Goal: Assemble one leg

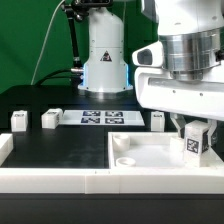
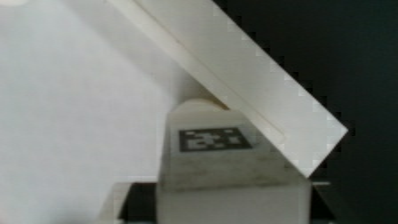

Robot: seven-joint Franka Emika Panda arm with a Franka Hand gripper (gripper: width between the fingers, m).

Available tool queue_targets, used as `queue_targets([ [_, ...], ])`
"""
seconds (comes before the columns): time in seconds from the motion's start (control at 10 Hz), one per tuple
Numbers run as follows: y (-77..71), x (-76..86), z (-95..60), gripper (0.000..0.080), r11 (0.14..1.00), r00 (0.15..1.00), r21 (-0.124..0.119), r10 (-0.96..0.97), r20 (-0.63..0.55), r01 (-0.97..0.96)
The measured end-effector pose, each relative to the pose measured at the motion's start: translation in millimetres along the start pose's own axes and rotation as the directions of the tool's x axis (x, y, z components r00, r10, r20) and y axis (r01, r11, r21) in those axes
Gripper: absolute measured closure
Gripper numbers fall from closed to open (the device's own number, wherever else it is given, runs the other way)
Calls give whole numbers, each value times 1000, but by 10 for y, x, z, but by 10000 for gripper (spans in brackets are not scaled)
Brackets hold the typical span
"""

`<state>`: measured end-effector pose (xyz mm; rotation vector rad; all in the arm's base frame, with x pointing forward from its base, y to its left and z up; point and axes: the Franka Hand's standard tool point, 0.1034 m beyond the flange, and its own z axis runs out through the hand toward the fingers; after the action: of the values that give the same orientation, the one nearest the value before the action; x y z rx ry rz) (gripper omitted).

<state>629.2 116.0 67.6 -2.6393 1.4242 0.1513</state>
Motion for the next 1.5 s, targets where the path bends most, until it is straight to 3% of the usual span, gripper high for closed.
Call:
queue_targets([
  [0.3,-3,-19,4,505,920,920,17,393,-5,-393],
  [0.6,-1,-18,5,505,881,881,19,473,23,-473],
  [0.7,-1,-20,10,457,891,891,19,453,22,-453],
  [0.8,-2,-25,17,267,919,919,19,394,21,-395],
  [0.9,-9,-42,22,267,926,926,15,378,23,-378],
  [1.0,-13,-48,17,187,955,955,14,295,22,-295],
  [1.3,-4,-17,22,152,996,996,18,-92,10,91],
  [1.5,-36,-34,6,150,896,895,-14,-445,-21,444],
])
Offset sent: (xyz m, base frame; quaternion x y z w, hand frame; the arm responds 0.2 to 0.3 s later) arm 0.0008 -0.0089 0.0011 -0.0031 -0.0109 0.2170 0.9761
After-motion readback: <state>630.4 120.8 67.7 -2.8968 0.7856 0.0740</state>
